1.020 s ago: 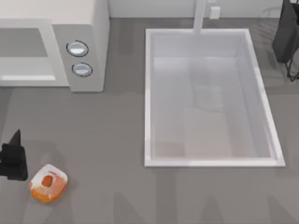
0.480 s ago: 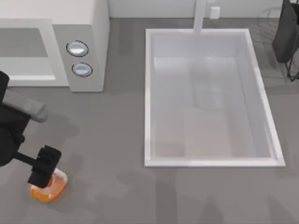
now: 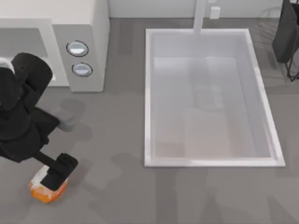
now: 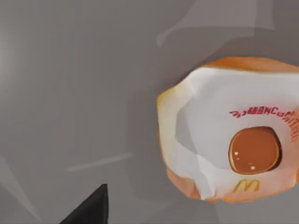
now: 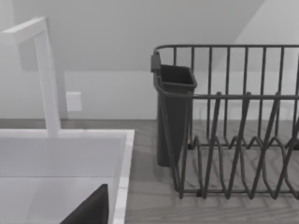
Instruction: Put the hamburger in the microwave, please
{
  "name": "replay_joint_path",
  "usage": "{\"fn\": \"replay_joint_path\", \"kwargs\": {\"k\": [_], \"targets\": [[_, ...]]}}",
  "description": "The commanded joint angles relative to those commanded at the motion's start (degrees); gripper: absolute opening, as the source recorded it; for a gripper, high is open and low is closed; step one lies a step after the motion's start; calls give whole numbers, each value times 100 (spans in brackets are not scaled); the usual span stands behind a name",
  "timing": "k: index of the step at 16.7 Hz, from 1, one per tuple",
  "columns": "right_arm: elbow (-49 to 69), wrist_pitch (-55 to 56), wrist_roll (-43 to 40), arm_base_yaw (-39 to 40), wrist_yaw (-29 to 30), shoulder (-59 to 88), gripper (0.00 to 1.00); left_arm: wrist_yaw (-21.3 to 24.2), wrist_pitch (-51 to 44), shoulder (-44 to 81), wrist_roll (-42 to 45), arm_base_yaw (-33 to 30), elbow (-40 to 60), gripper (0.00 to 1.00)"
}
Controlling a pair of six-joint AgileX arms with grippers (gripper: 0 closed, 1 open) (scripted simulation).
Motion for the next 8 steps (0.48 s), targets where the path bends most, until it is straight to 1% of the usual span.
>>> {"fn": "replay_joint_path", "kwargs": {"k": [5, 8], "targets": [[0, 0, 0, 0, 0, 0, 100, -1, 24, 2, -2, 24, -24, 100], [0, 0, 0, 0, 0, 0, 100, 1, 424, 217, 19, 13, -235, 100]]}}
